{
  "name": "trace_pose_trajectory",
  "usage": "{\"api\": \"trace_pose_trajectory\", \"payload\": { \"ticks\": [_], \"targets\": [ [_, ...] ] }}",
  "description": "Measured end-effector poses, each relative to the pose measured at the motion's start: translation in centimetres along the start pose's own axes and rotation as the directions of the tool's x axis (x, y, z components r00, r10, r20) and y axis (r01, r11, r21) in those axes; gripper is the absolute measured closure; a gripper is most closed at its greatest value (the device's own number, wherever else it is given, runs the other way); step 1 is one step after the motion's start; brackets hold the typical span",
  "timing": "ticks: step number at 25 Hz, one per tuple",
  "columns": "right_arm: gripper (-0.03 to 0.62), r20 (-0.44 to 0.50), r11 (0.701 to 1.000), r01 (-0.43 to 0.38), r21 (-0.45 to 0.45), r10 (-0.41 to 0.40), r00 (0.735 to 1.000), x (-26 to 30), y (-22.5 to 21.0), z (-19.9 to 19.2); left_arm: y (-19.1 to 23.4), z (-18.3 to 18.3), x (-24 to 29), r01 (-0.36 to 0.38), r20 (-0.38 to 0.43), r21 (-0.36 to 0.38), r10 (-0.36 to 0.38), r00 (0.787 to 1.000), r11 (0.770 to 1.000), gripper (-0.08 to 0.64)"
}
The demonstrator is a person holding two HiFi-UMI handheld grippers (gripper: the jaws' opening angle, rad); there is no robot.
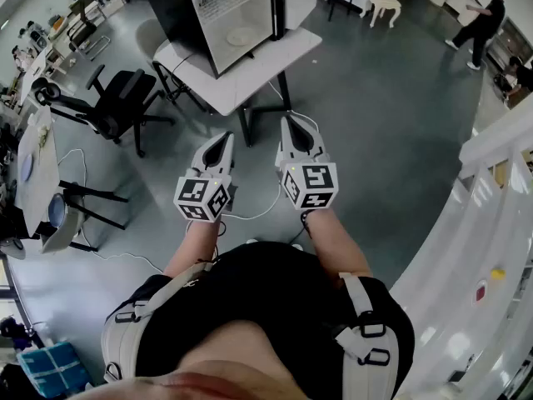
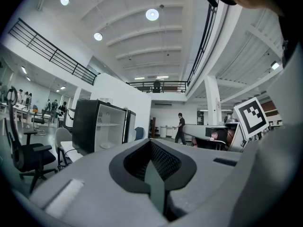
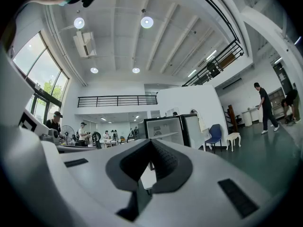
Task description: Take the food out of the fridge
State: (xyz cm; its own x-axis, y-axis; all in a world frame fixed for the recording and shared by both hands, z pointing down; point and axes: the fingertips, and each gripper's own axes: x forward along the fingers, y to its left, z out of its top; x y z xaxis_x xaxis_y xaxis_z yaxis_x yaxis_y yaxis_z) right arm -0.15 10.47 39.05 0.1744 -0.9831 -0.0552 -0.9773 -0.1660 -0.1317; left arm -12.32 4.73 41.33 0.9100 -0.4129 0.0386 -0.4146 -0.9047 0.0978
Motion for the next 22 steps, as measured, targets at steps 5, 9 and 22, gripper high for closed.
{"api": "trace_pose_trajectory", "payload": {
  "ticks": [5, 9, 22],
  "targets": [
    [0.583, 0.0, 1.0, -0.014, 0.005, 0.014, 1.0, -0.4, 0.9, -0.2, 0.4, 0.0, -0.7, -0.003, 0.003, -0.002, 0.003, 1.0, 1.0, 0.557],
    [0.583, 0.013, 1.0, -0.009, -0.005, 0.009, 1.0, -0.3, 1.4, -0.2, 0.9, -0.1, -1.1, 0.001, 0.005, -0.009, -0.001, 1.0, 1.0, 0.557],
    [0.583, 0.002, 0.999, 0.03, -0.021, -0.03, 1.0, 2.2, 5.7, -2.3, 6.2, -0.6, -3.1, 0.048, 0.016, -0.015, -0.047, 0.999, 0.999, 0.557]
  ]
}}
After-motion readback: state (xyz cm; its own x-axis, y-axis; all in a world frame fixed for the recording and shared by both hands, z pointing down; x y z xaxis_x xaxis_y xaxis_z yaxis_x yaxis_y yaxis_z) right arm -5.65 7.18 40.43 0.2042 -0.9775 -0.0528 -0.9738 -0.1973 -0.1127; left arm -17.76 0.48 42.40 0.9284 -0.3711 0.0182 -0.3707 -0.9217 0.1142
